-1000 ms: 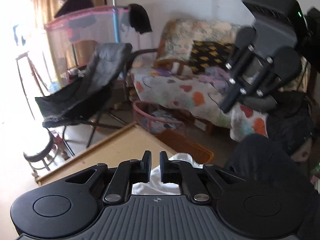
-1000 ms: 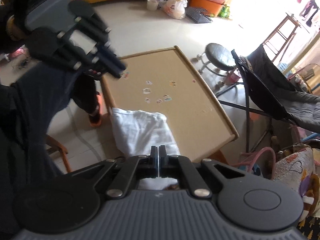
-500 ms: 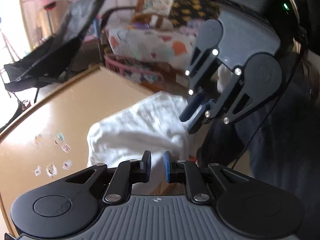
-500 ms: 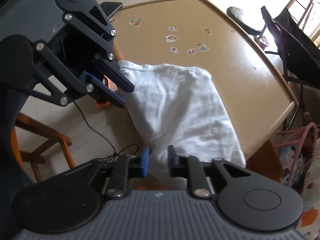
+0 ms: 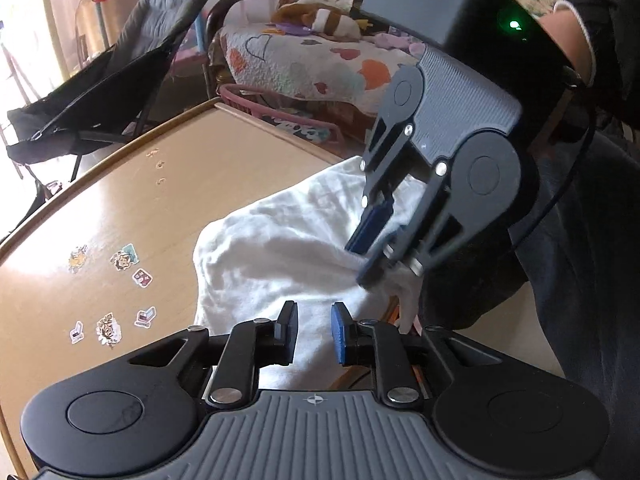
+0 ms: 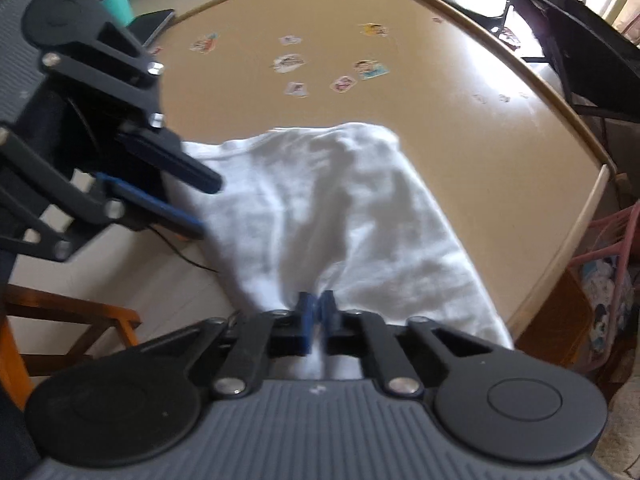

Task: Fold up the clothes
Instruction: 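Lay the white cloth flat on the table and open both grippers, then grasp the white T-shirt edge with the right gripper while the left gripper pinches it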

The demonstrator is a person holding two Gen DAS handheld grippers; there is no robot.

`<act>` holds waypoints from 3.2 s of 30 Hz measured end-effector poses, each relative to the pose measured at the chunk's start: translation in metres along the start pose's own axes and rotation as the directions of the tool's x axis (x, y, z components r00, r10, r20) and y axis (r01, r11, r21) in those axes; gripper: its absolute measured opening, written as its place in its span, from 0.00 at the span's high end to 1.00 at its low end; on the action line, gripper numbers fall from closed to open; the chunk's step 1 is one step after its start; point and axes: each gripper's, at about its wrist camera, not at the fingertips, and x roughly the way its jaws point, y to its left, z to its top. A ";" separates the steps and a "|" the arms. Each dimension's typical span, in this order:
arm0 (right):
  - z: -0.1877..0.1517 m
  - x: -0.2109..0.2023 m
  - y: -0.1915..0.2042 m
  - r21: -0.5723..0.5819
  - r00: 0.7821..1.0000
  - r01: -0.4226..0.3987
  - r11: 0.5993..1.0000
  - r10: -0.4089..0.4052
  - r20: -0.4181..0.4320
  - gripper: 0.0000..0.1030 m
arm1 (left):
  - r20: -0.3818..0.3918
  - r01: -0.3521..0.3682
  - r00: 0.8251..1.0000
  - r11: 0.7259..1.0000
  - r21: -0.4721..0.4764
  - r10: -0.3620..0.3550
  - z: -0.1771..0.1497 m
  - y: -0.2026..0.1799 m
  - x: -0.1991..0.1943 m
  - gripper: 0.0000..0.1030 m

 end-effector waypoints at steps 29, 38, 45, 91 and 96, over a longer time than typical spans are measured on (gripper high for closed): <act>0.033 -0.035 -0.031 0.037 0.990 0.057 0.998 -0.062 0.125 0.77 | -0.108 0.065 0.993 0.968 0.244 -0.039 0.005 0.022 0.031 0.58; 0.018 -0.045 0.007 0.010 0.994 -0.028 1.000 0.027 0.103 0.77 | -0.153 0.110 0.985 0.961 0.253 -0.073 0.006 0.031 0.047 0.64; 0.015 -0.026 0.041 -0.058 0.997 -0.047 0.997 0.051 0.061 0.76 | -0.142 0.139 0.984 0.969 0.204 -0.111 0.004 0.037 0.054 0.64; 0.004 -0.005 0.049 -0.098 1.000 -0.002 0.995 0.004 0.025 0.84 | -0.087 0.060 0.995 0.992 0.110 -0.050 -0.003 0.062 0.031 0.93; 0.008 -0.017 0.047 -0.081 0.998 -0.001 0.997 0.006 0.060 0.86 | -0.075 0.055 0.996 0.993 0.104 -0.048 -0.001 0.063 0.023 0.93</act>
